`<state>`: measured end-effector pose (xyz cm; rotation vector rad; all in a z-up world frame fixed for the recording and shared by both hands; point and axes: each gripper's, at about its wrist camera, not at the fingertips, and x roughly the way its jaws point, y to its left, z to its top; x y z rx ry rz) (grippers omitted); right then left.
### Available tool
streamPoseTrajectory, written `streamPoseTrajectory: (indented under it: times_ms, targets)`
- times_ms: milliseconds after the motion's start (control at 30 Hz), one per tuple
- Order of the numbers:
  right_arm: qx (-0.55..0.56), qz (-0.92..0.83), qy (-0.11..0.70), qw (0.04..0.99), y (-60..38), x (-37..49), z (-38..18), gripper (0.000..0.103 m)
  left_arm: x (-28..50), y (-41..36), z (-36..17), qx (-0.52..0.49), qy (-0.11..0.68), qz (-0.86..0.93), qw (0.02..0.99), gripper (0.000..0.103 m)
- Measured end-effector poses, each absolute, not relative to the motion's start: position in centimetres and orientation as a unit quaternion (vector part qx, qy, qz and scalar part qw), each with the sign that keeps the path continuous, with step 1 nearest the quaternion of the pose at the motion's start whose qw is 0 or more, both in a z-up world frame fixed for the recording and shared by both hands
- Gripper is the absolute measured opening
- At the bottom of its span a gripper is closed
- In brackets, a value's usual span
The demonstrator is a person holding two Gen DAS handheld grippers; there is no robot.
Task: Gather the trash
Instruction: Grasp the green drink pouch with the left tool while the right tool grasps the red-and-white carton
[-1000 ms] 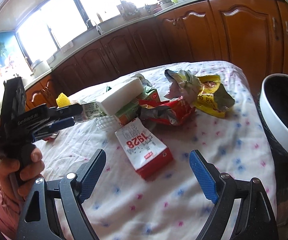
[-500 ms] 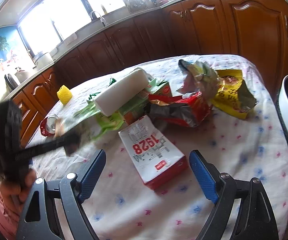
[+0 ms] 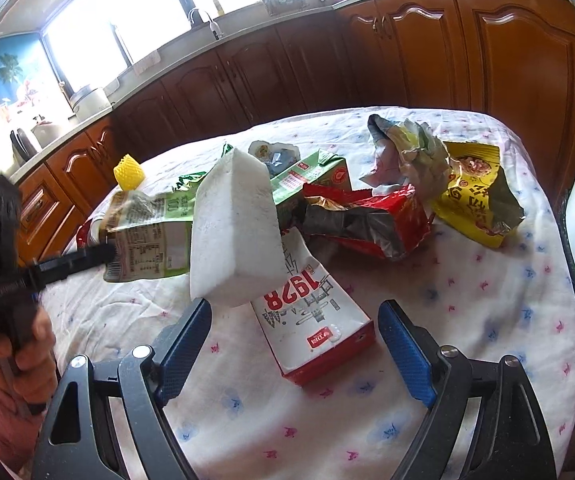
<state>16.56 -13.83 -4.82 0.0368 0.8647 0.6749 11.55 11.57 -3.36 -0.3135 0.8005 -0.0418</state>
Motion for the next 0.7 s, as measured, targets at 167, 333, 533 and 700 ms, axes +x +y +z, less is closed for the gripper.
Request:
streamPoseTrajectory:
  times_ms: [167,333,533,700]
  targets:
    - [0.007,0.324,0.415,0.85,-13.3,16.6,-5.0,0.087,12.9,10.5,-1.6,-0.143,0.376,-0.045,0.914,0.082]
    - [-0.005,0.318,0.423,0.849,-12.9,16.8,-5.4,0.074,14.4,9.6,-1.6,-0.116,0.374,-0.027,0.92,0.085]
    - [0.028,0.319,0.429,0.845,-14.5,16.5,-5.5,0.06,16.2,10.1,-4.3,-0.126,0.408,-0.036,0.904,0.057]
    - [0.056,0.305,0.426,0.85,-16.7,15.4,-5.4,0.059,14.0,8.5,-5.9,-0.128,0.419,-0.072,0.896,0.04]
